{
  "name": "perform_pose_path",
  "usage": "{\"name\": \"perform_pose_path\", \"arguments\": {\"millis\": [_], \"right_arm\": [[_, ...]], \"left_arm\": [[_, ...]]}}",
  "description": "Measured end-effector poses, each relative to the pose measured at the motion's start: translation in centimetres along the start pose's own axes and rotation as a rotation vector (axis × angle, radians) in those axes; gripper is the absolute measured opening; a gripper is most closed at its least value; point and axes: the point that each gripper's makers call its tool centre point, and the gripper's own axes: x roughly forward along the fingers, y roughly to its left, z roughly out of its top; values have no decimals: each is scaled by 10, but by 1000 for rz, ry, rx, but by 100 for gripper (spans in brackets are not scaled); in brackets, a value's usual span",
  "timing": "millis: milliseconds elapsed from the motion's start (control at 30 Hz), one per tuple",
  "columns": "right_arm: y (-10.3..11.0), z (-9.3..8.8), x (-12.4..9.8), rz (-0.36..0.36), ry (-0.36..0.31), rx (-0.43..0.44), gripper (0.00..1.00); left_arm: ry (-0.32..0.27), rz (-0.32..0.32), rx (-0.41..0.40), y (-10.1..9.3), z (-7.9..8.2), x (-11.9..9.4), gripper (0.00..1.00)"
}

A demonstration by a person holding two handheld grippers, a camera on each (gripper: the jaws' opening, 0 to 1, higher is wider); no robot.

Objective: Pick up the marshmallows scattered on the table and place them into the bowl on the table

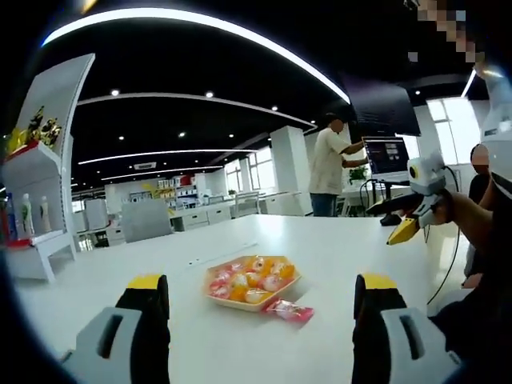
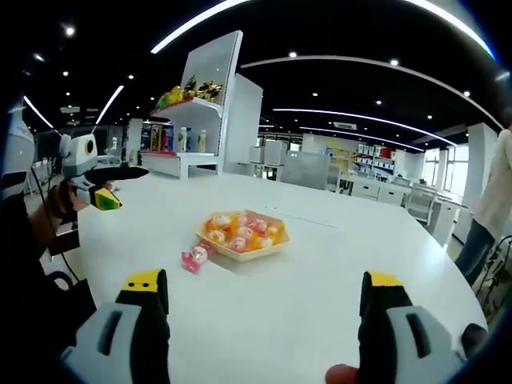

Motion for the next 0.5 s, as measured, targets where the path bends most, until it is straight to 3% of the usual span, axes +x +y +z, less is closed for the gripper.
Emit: {"name": "perform_pose_path", "arguments": {"millis": [500], "right_arm": [[-3, -3, -3, -7, -1, 6, 97]], "left_arm": [[19, 2, 9, 0, 0, -9, 95]]}}
